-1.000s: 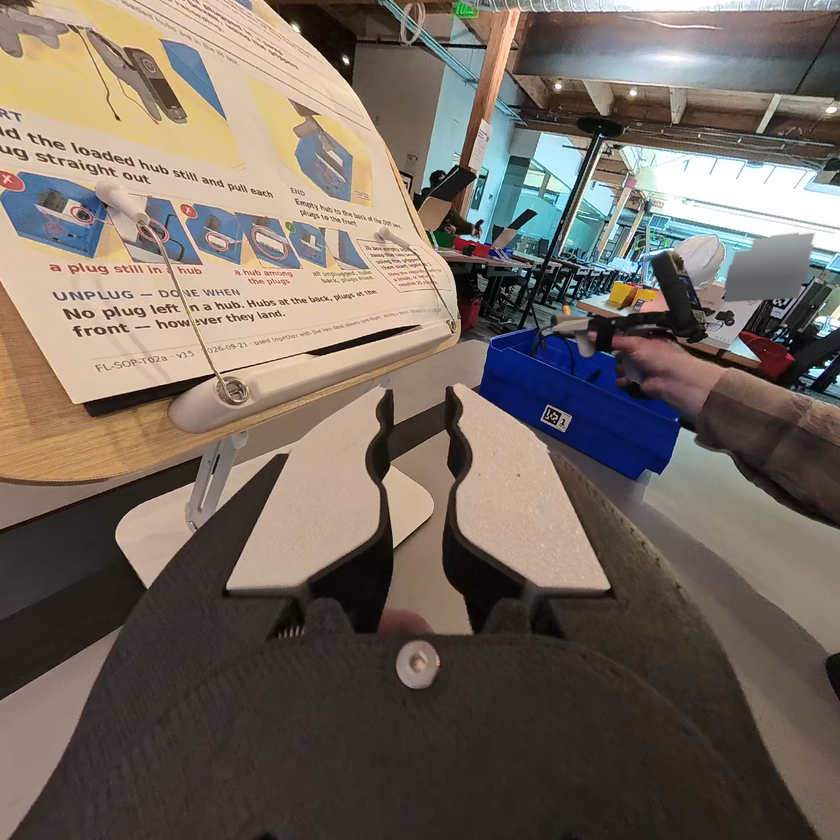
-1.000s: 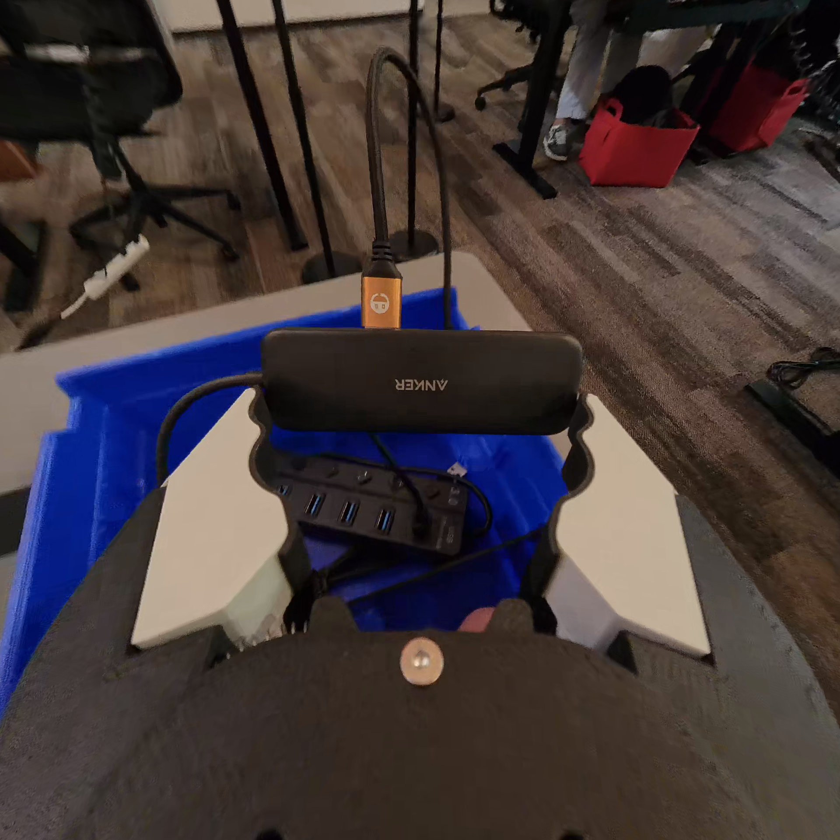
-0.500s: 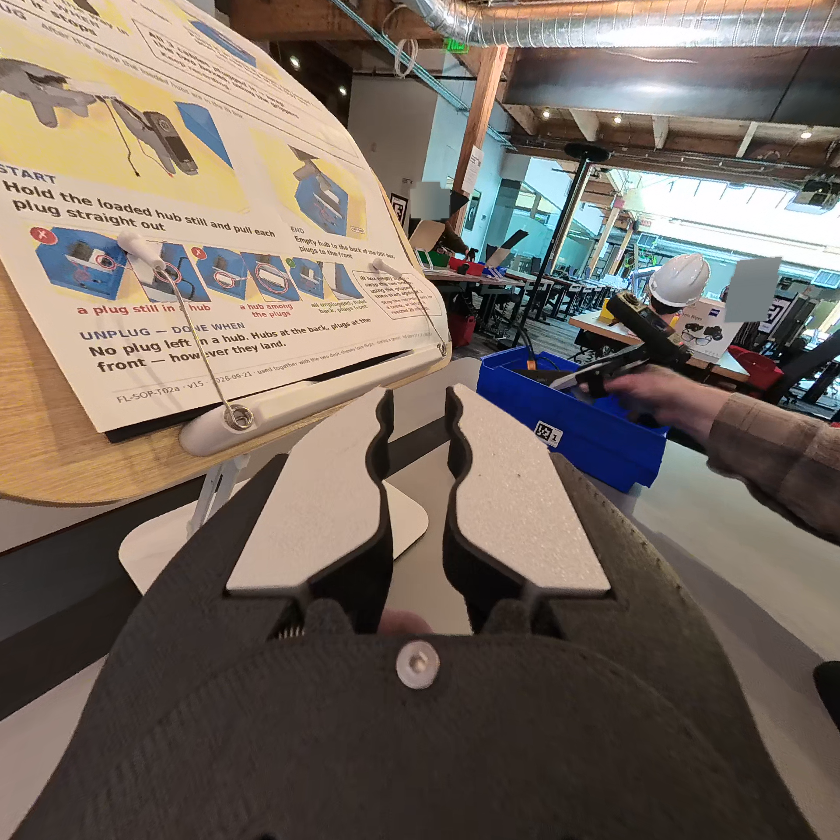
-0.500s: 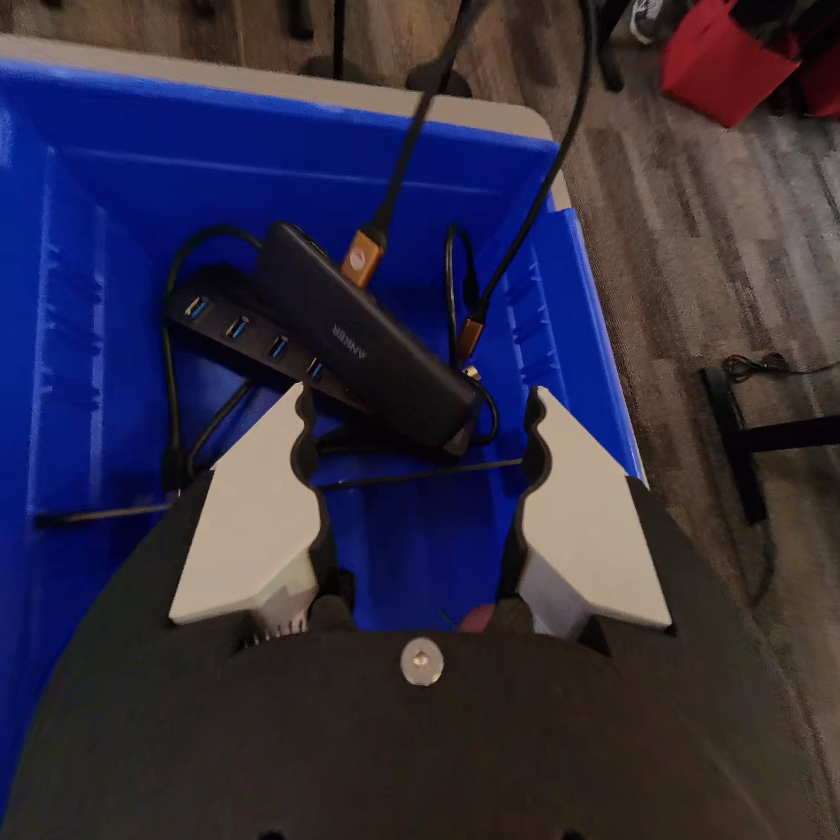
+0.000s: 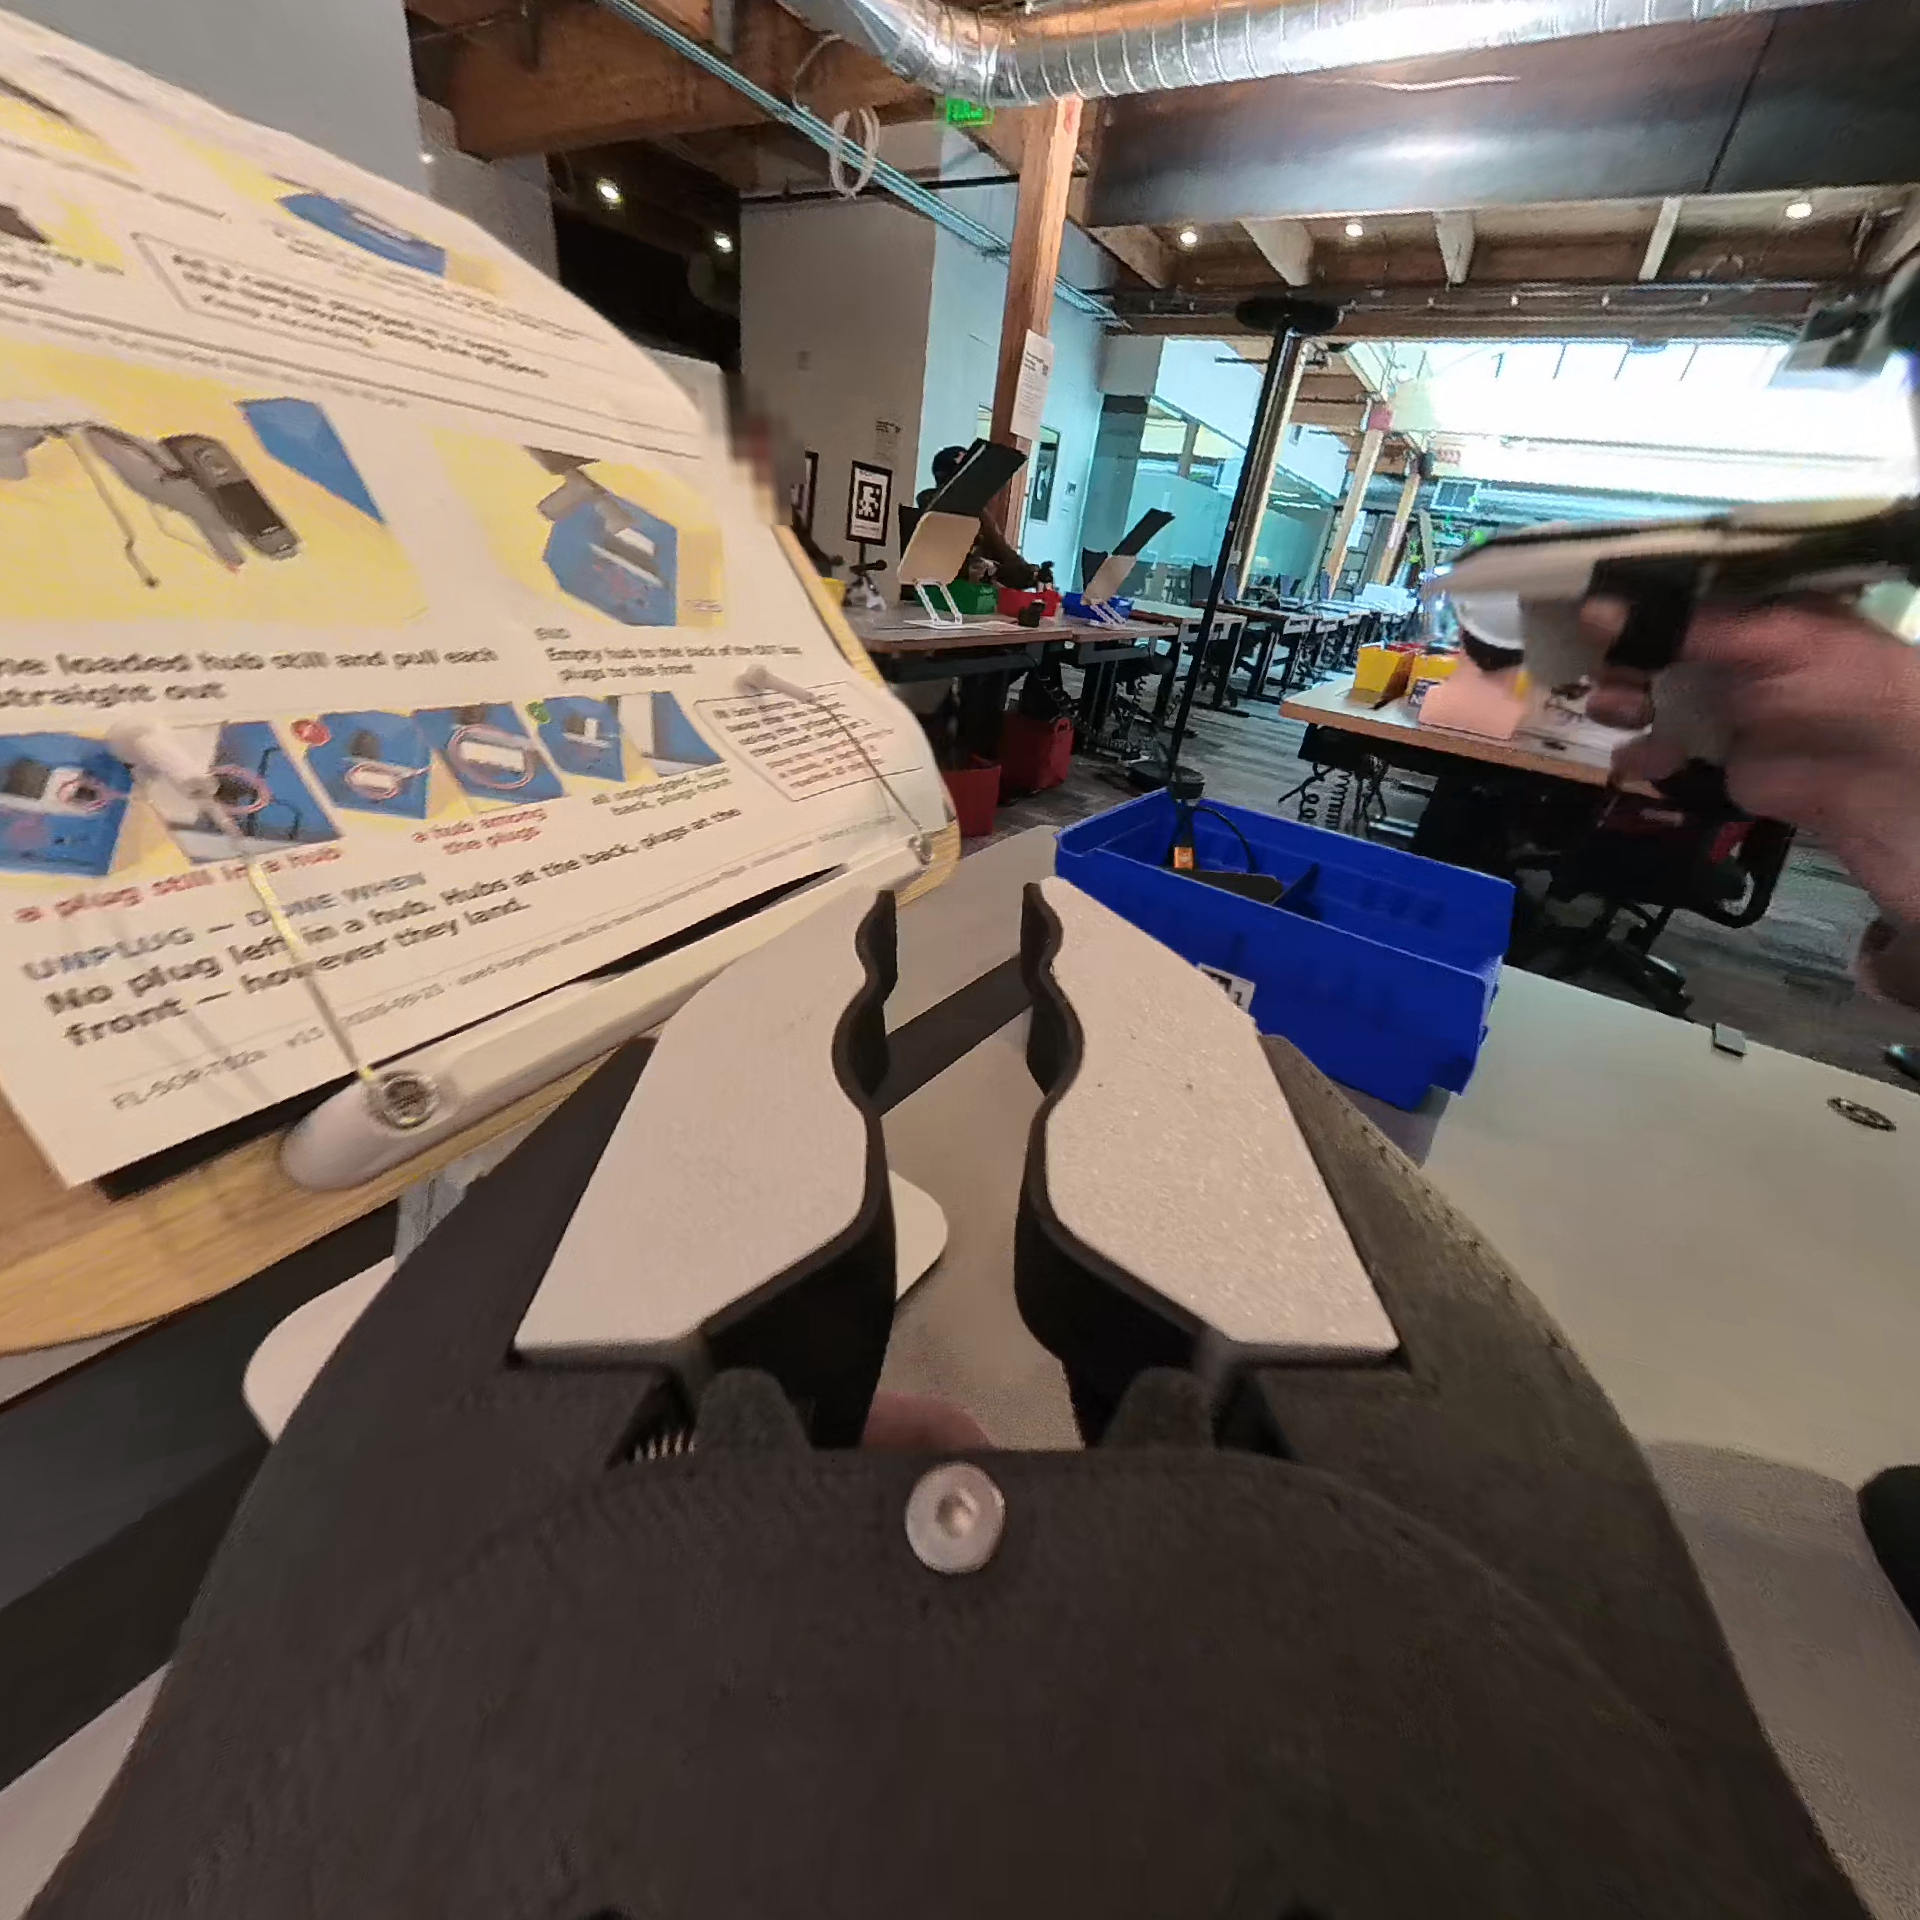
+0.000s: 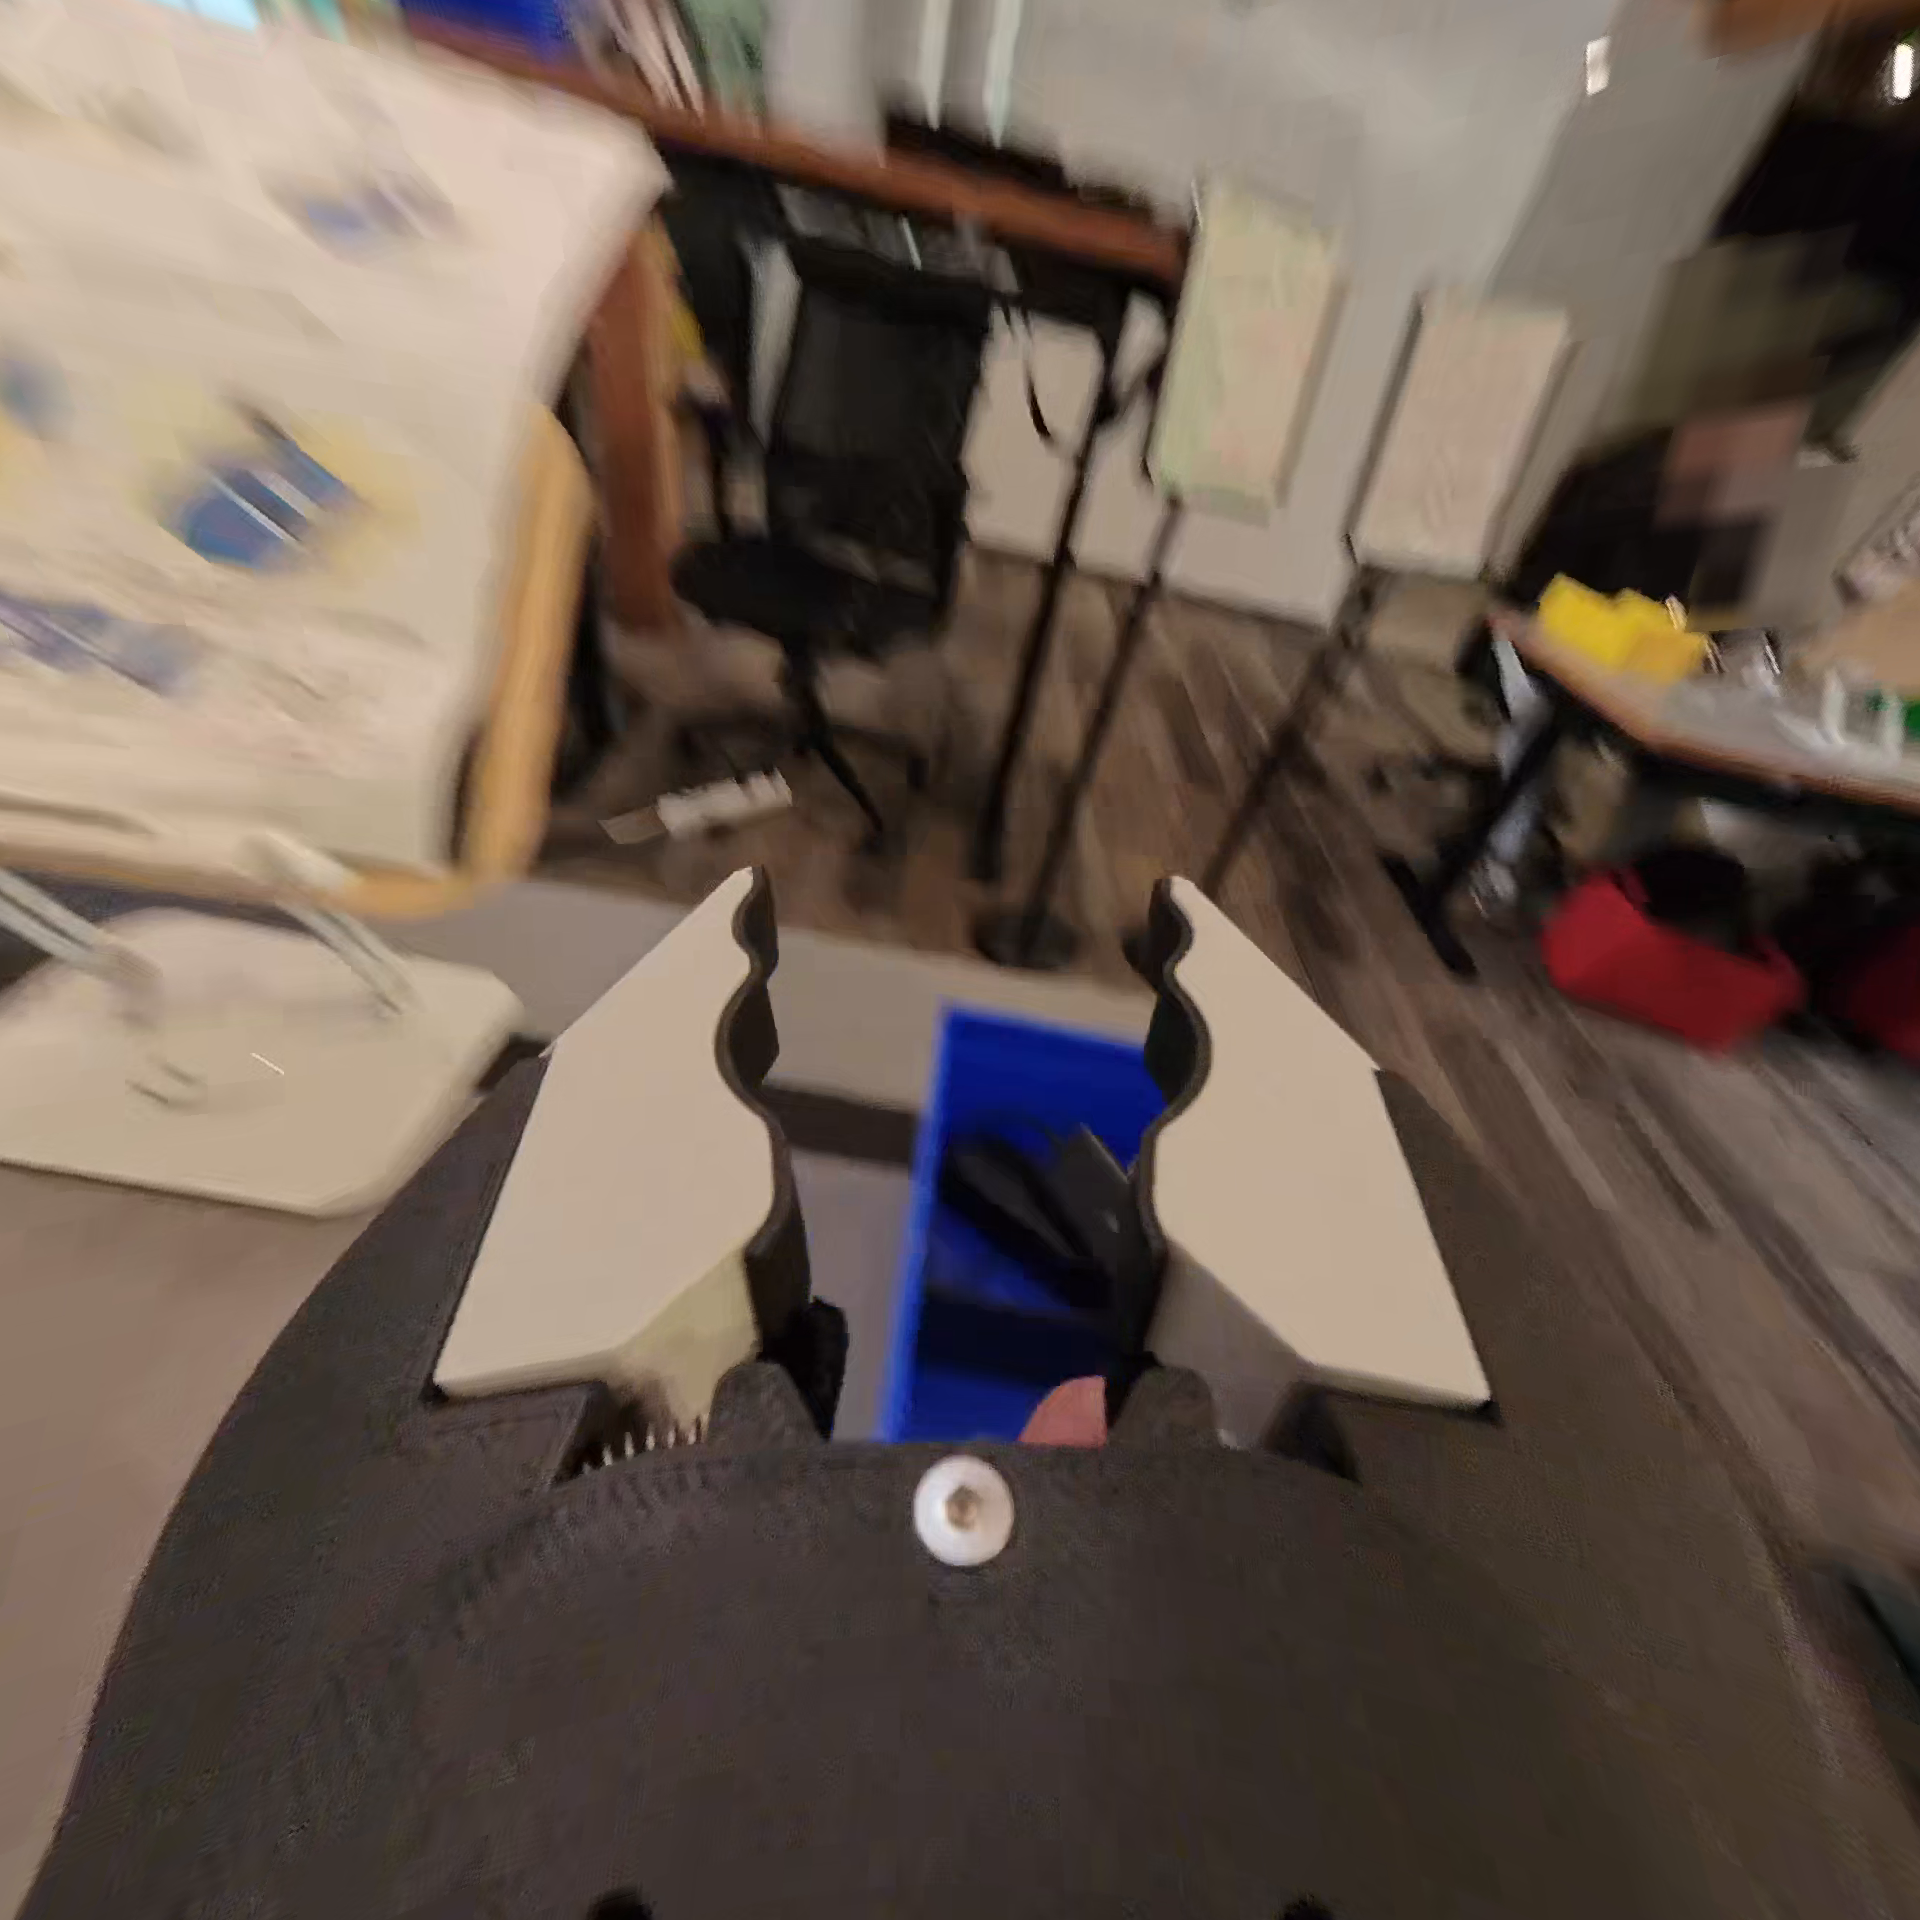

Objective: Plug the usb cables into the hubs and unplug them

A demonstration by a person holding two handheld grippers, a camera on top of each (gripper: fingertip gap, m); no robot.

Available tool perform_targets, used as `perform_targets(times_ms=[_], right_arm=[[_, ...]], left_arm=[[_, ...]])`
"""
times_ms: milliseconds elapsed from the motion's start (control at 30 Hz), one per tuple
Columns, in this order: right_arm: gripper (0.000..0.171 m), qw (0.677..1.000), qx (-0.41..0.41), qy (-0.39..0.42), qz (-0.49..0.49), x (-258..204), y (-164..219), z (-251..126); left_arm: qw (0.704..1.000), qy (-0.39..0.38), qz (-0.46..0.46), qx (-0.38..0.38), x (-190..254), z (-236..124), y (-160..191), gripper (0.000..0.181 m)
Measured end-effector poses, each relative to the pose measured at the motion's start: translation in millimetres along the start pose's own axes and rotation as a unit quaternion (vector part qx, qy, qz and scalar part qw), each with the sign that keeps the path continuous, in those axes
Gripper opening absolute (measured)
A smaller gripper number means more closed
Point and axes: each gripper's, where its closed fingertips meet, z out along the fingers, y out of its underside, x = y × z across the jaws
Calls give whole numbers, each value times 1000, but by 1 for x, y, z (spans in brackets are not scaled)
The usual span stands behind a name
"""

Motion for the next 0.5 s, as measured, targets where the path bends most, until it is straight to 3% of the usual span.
perform_targets(times_ms=[133, 233, 367, 500], right_arm=[[58, 979, 178, -95, 42, -80, -95, -38], [50, 942, 281, -159, 90, -118, -135, -62], [44, 895, 372, -200, 140, -138, -140, -81], [43, 894, 378, -199, 134, -151, -108, -63]], left_arm=[[1000, 13, 27, -8, 20, 9, -1, 22], [998, 14, 54, -15, 30, 12, -1, 22], [996, 13, 81, -20, 36, 12, -4, 22], [996, -2, 91, -21, 29, 10, -5, 22]])
